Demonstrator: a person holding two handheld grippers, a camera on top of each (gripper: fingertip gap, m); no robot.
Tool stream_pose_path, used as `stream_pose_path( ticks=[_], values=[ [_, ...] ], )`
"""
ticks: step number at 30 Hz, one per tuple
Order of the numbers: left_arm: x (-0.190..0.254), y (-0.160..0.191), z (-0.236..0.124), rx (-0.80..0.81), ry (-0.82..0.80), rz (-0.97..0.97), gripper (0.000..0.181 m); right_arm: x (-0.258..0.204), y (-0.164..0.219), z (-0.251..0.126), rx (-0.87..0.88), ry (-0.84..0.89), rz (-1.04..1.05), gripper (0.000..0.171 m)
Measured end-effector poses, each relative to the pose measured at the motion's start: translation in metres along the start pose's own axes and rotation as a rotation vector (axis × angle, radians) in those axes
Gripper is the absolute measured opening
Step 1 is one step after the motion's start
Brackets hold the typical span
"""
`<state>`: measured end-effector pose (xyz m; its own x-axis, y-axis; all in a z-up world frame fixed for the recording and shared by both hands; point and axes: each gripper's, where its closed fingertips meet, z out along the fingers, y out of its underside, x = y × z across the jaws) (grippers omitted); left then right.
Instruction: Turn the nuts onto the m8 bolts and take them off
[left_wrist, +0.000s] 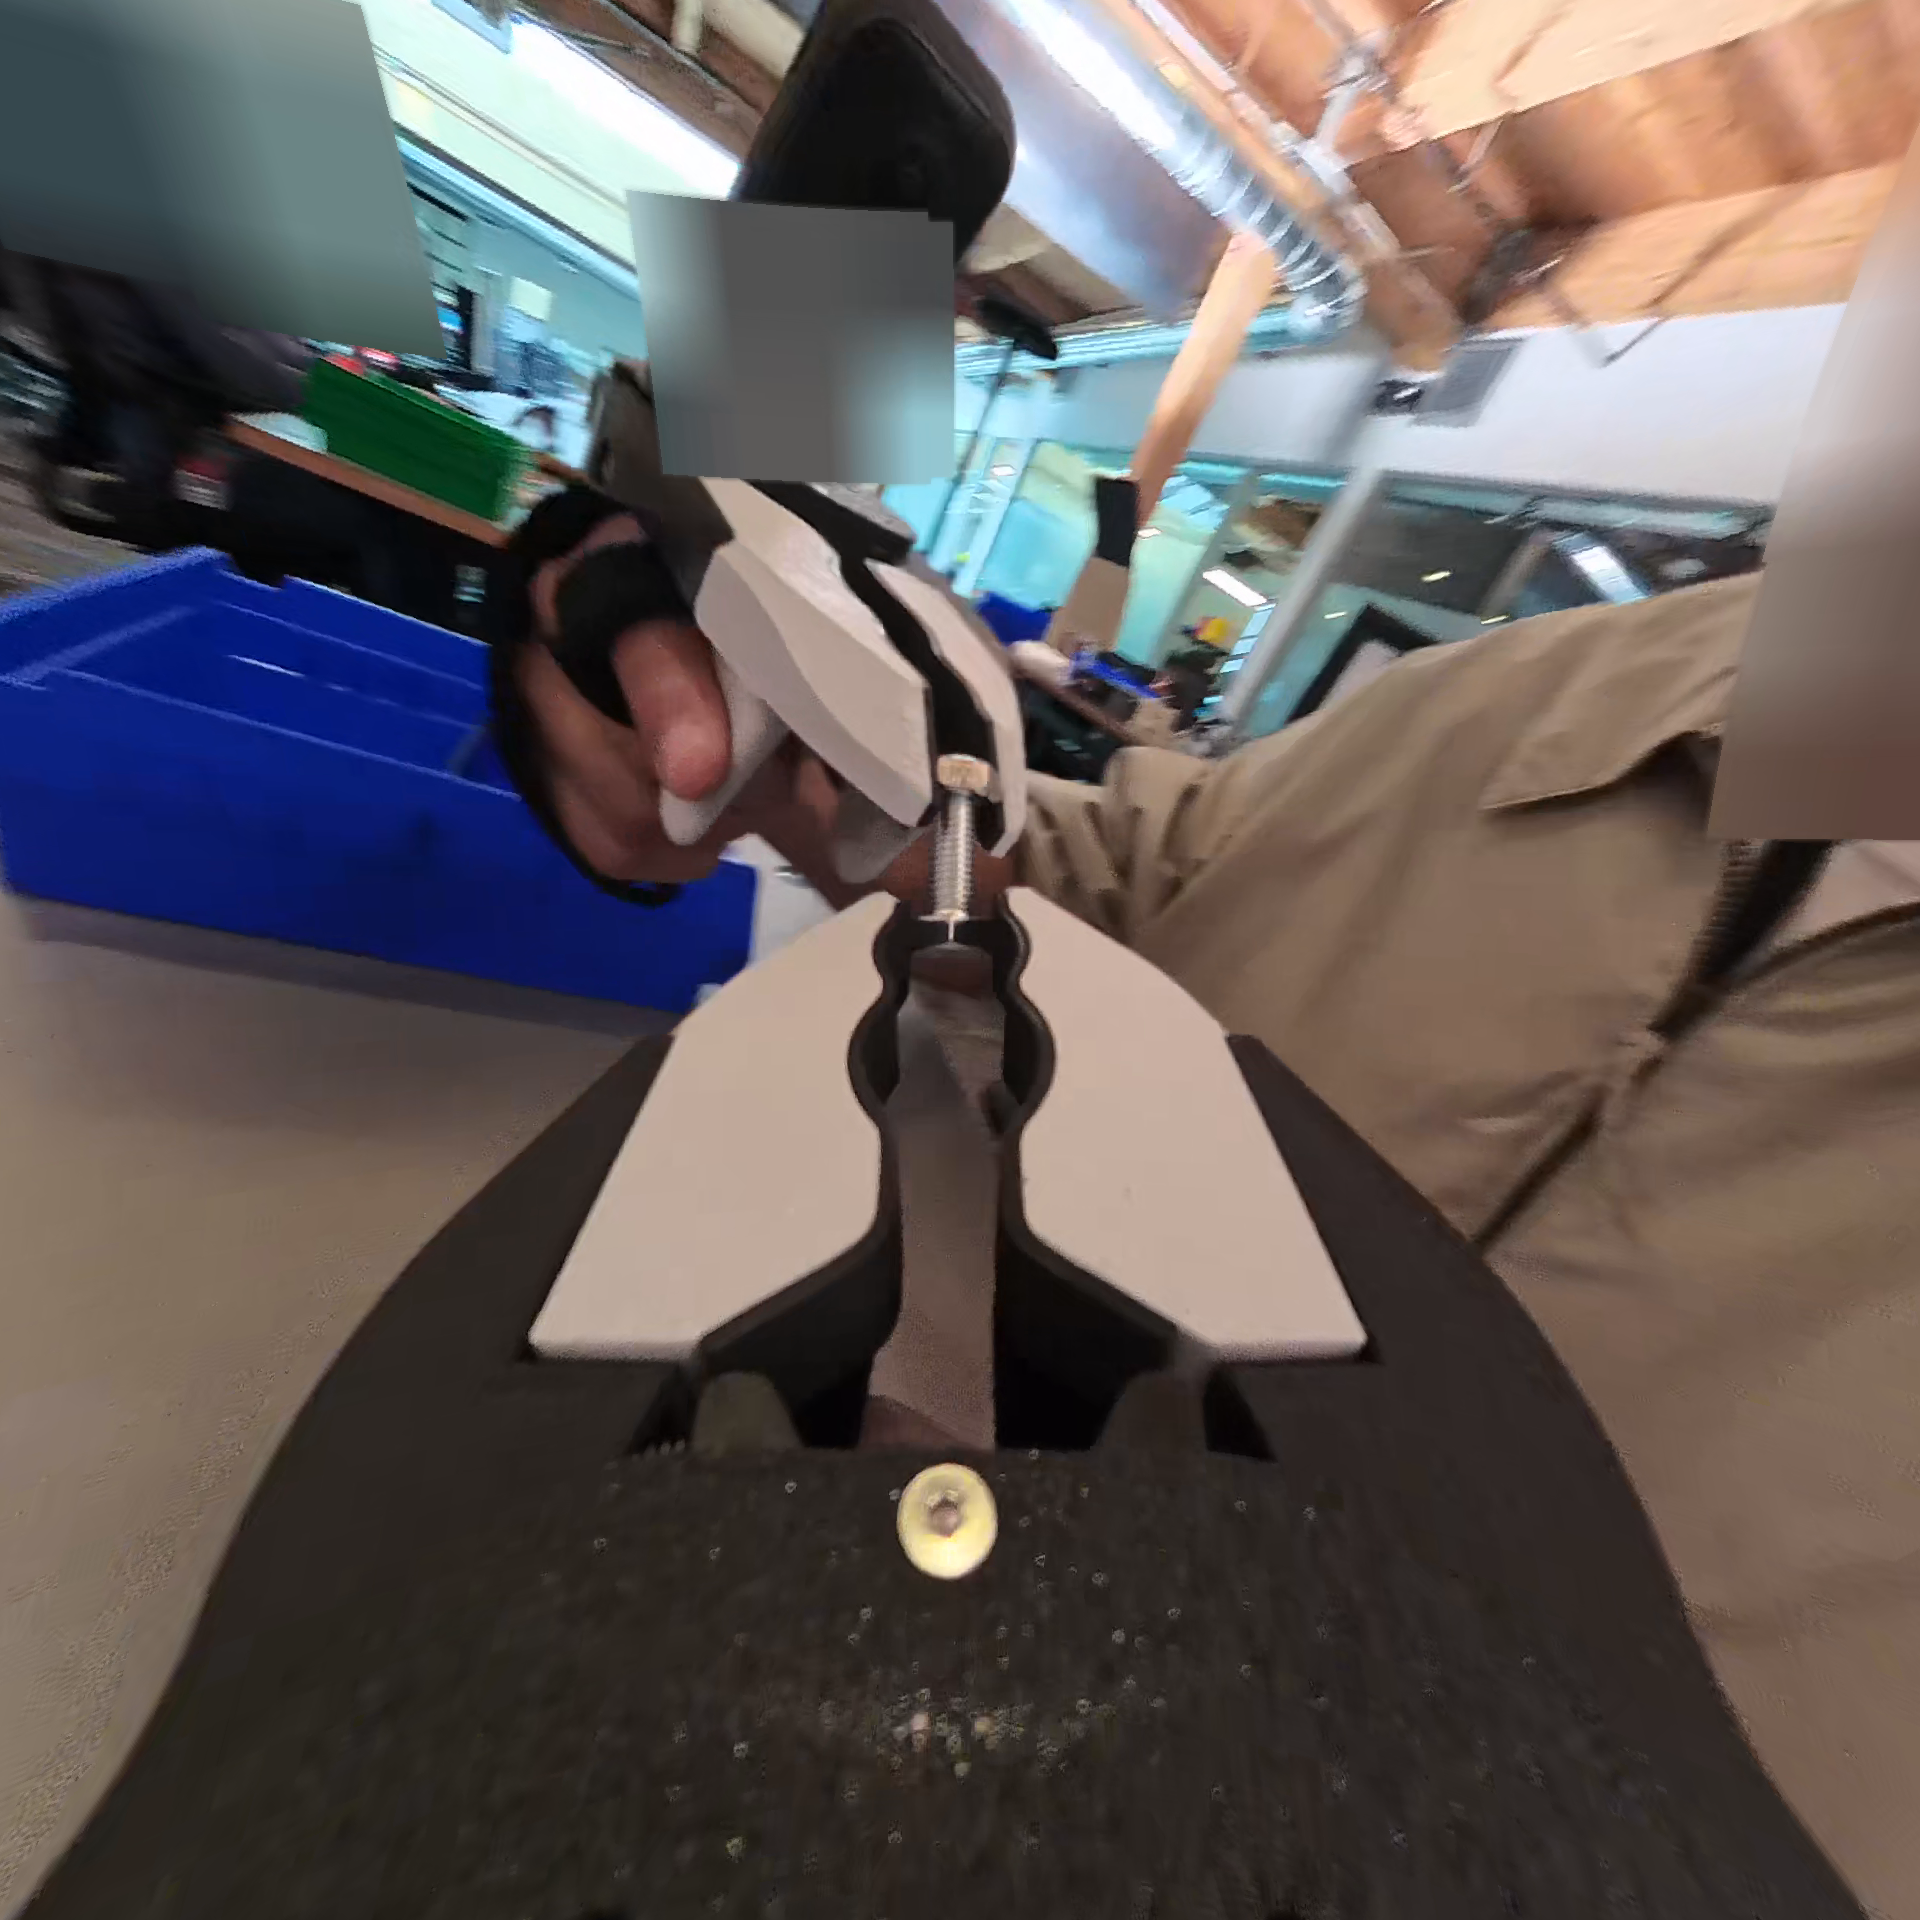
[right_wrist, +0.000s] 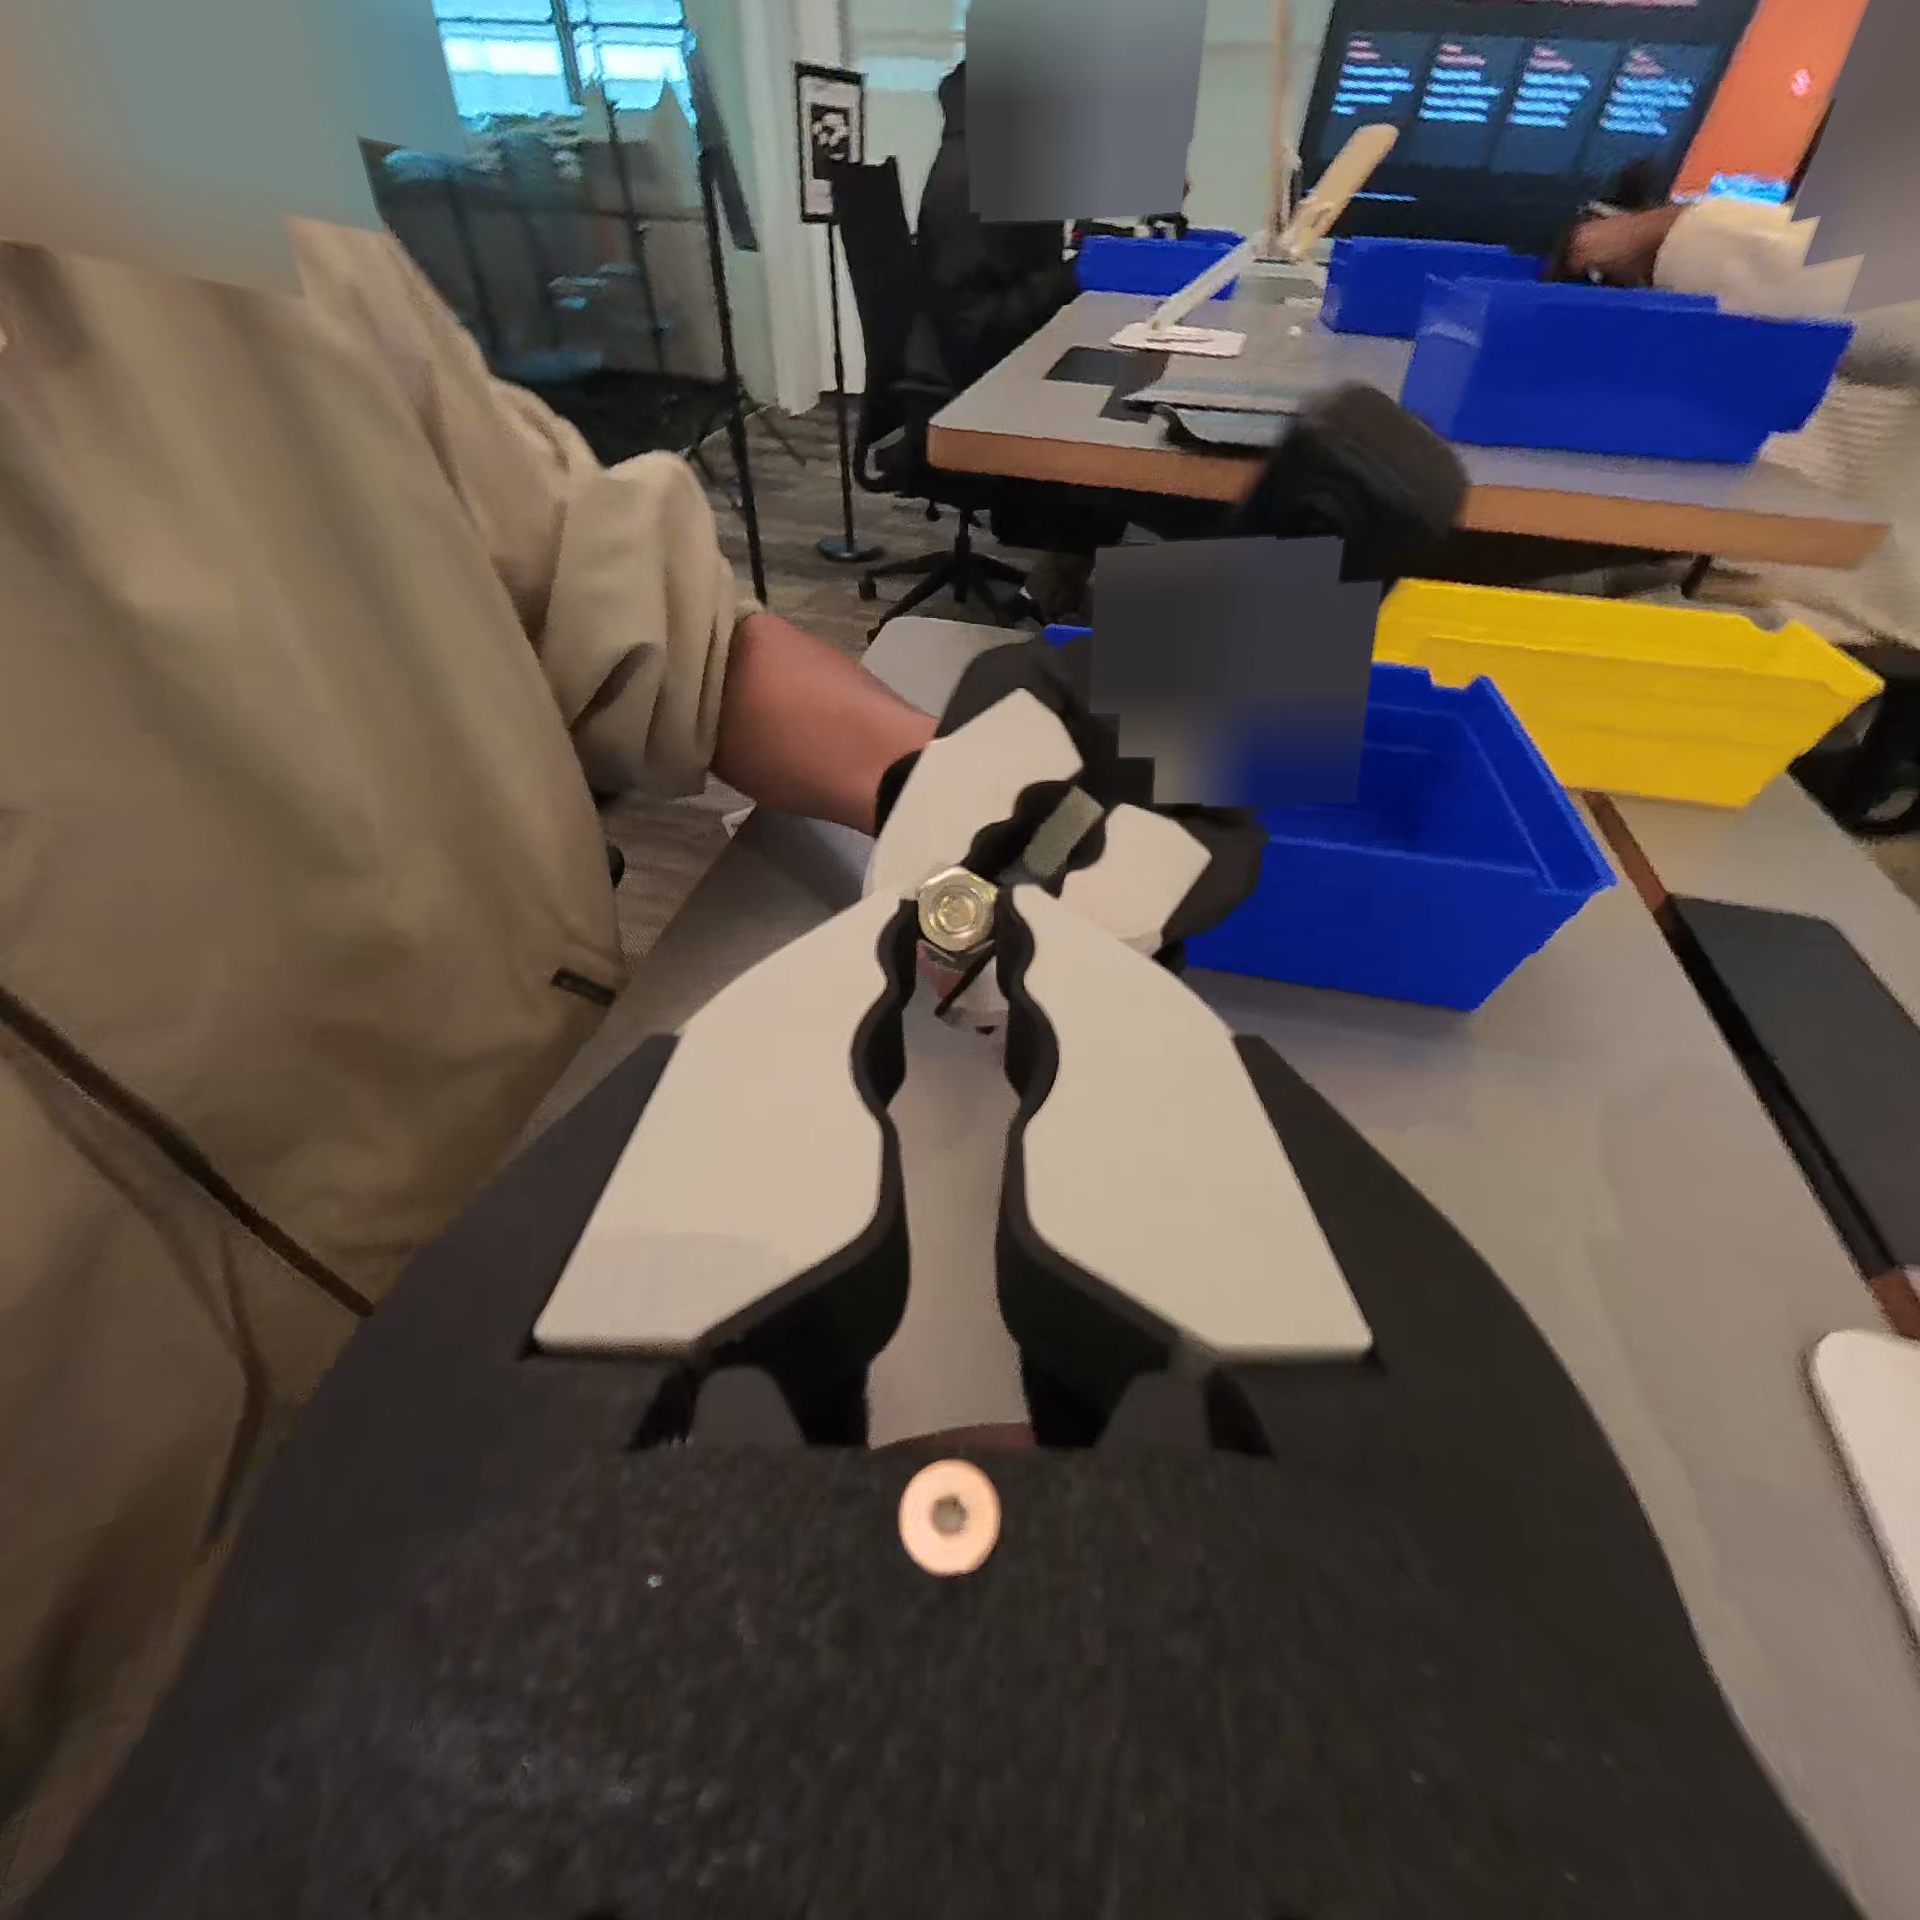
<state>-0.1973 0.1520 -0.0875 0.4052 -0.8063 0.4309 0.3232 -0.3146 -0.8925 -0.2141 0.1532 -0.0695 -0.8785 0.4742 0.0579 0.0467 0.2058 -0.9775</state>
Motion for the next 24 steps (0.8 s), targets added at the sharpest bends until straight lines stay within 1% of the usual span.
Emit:
stream_pose_path(
  ticks=[3,5,8,9,10,11,13,15,17,19,21,23,24],
  values=[
    [0.004,-0.003,0.000,0.031,0.111,-0.082,0.015,-0.002,-0.004,0.000,-0.014,-0.024,-0.114,0.014],
    [0.001,-0.006,-0.001,0.054,0.119,-0.096,0.014,0.003,-0.004,-0.002,-0.021,-0.007,-0.159,0.014],
    [-0.014,-0.010,-0.004,0.057,0.006,-0.035,0.015,0.017,-0.001,-0.005,-0.053,0.056,-0.096,0.015],
    [-0.019,-0.011,-0.006,0.052,-0.040,-0.010,0.015,0.022,-0.002,-0.006,-0.054,0.094,-0.081,0.023],
    [-0.022,-0.011,-0.007,0.043,-0.084,0.022,0.015,0.027,-0.002,-0.008,-0.057,0.131,-0.053,0.036],
    [-0.026,-0.011,-0.008,0.033,-0.148,0.065,0.015,0.031,-0.003,-0.009,-0.052,0.161,-0.013,0.040],
    [-0.032,-0.009,-0.011,0.000,-0.261,0.151,0.015,0.035,-0.004,-0.013,-0.017,0.216,0.104,0.040],
    [-0.034,-0.007,-0.017,-0.017,-0.357,0.221,0.015,0.040,-0.001,-0.015,0.033,0.299,0.283,0.041],
    [-0.030,-0.007,-0.021,-0.012,-0.389,0.251,0.015,0.046,0.009,-0.019,0.101,0.390,0.520,0.034],
    [-0.026,-0.003,-0.024,-0.018,-0.396,0.257,0.015,0.043,0.015,-0.017,0.212,0.413,0.702,0.031],
    [-0.025,-0.001,-0.025,-0.019,-0.402,0.262,0.015,0.035,0.018,-0.007,0.271,0.426,0.748,0.033],
    [-0.024,0.001,-0.026,-0.016,-0.401,0.262,0.015,0.028,0.019,0.003,0.298,0.461,0.747,0.041],
    [-0.024,0.003,-0.028,-0.021,-0.405,0.263,0.015,0.026,0.019,0.007,0.317,0.487,0.750,0.042]
  ],
)
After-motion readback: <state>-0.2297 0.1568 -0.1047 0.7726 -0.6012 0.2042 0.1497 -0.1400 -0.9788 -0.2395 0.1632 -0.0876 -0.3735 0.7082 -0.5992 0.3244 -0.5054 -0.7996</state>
